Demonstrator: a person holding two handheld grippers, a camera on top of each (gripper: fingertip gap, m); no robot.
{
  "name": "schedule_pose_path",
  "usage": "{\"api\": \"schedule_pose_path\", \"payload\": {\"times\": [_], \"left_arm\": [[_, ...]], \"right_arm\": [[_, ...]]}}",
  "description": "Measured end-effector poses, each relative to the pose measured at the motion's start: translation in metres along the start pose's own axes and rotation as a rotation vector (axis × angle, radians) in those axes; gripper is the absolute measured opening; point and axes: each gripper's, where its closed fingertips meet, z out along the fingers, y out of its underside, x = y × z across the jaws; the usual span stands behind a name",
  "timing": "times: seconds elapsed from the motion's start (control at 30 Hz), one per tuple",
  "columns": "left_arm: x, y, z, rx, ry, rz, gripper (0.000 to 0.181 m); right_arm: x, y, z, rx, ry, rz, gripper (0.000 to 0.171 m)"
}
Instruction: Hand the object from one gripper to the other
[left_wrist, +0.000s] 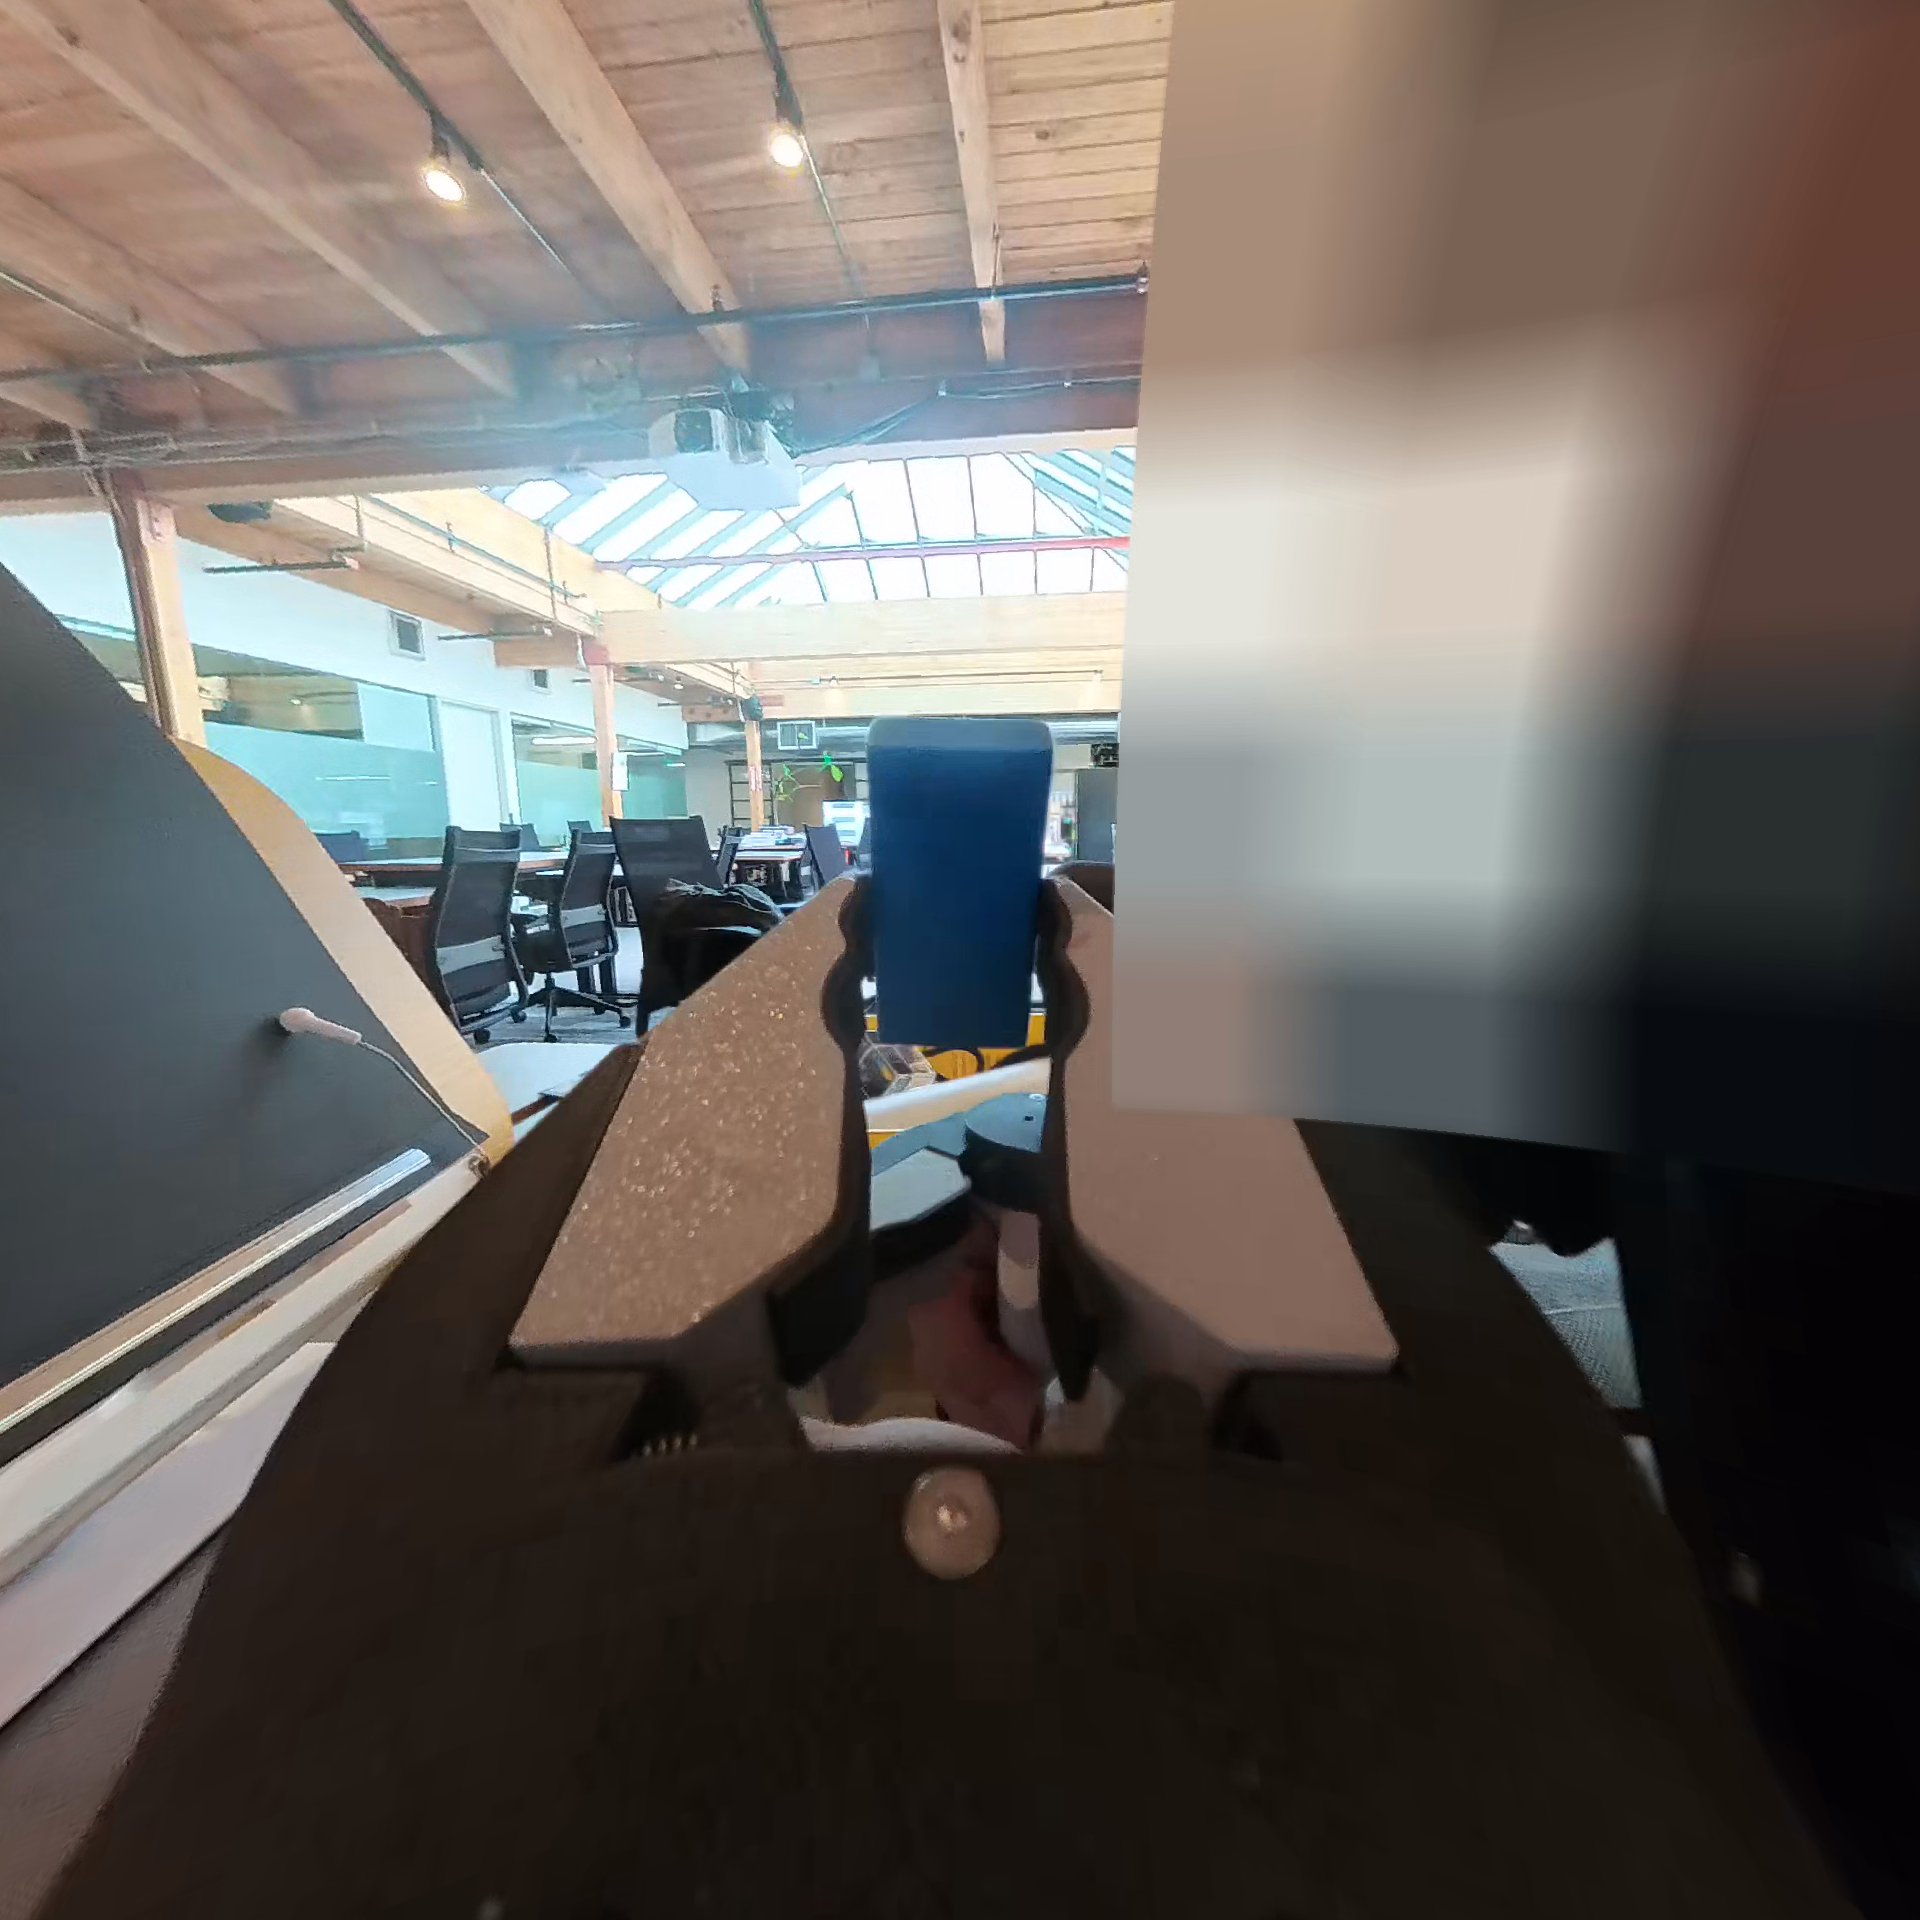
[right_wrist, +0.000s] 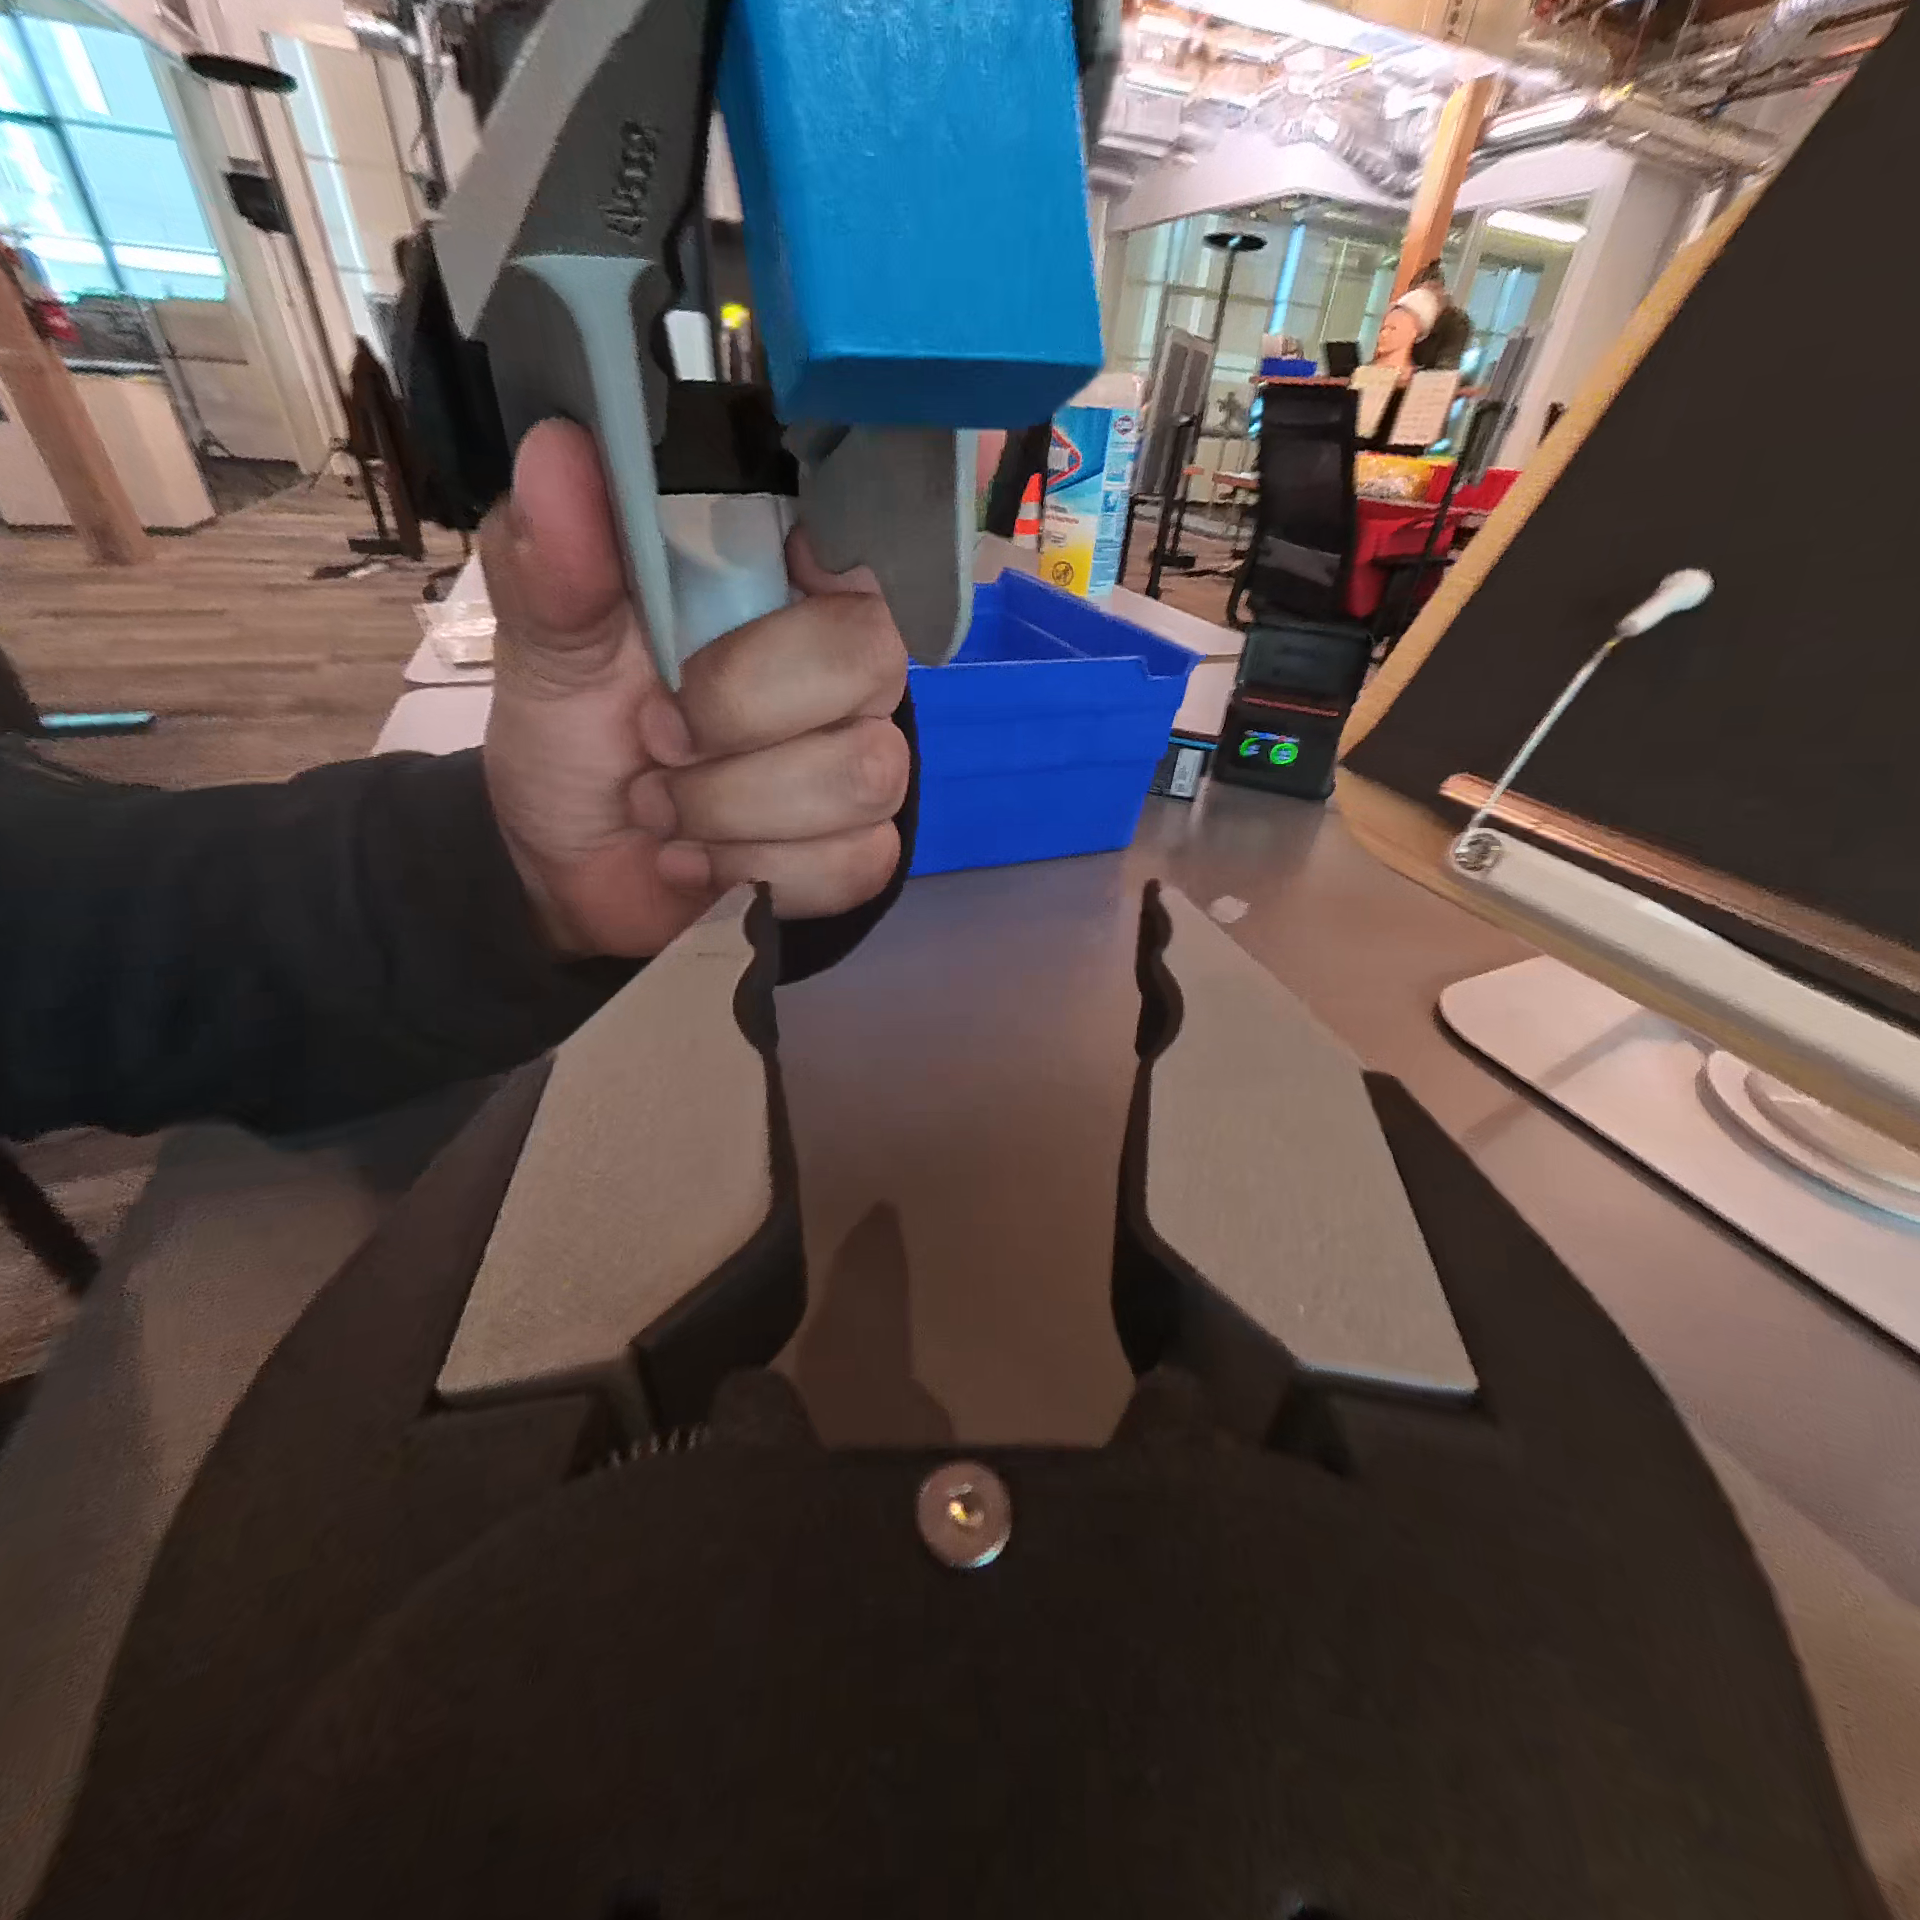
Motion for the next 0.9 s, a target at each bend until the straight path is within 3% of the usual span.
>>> {"api": "schedule_pose_path", "payload": {"times": [0.03,0.2,0.37,0.9], "left_arm": [[-0.001,0.0,0.0,0.001,-0.002,-0.004,0.029],[0.0,0.008,0.002,-0.041,-0.009,0.03,0.029],[-0.001,0.023,0.003,-0.073,0.028,-0.017,0.029],[-0.056,0.047,-0.002,-0.124,-0.22,-0.264,0.029]], "right_arm": [[-0.003,0.0,0.0,-0.009,-0.023,0.013,0.062],[0.005,-0.01,0.0,0.016,0.046,-0.026,0.071],[0.002,-0.009,-0.004,-0.022,0.076,-0.114,0.057],[0.043,0.005,-0.002,-0.167,0.334,-0.187,0.051]]}}
